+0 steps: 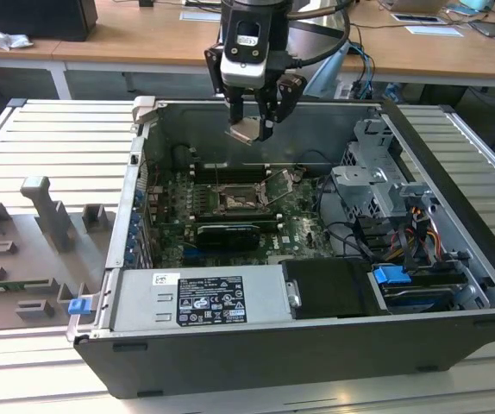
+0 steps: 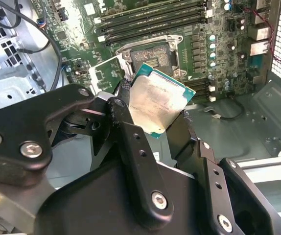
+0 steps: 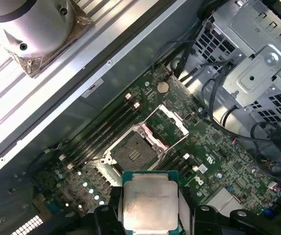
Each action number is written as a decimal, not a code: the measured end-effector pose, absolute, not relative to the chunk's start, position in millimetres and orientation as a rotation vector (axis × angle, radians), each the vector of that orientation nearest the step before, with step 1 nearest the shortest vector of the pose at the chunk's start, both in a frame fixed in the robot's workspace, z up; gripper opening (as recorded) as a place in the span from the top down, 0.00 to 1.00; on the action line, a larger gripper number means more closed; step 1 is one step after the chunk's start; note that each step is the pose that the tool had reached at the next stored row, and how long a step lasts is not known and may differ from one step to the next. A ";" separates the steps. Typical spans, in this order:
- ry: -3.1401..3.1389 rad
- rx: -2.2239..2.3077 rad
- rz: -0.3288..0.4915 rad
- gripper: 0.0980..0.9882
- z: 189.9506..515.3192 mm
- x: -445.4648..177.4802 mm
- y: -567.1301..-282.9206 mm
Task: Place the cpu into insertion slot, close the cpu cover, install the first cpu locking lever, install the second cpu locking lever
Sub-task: 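Place the cpu into insertion slot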
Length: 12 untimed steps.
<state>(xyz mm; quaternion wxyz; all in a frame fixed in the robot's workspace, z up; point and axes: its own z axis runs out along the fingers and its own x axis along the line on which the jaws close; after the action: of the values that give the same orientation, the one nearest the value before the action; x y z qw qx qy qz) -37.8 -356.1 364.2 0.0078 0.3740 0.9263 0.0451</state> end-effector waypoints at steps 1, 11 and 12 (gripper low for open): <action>2.891 1.181 0.141 0.50 364.1 -37.8 -356.1; 2.871 1.225 0.140 0.50 362.0 -37.8 -356.1; 2.871 1.225 0.140 0.50 361.3 -37.8 -356.1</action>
<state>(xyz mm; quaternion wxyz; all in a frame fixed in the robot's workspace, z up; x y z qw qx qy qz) -37.8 -356.1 361.3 0.0086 0.3920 0.9188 0.0450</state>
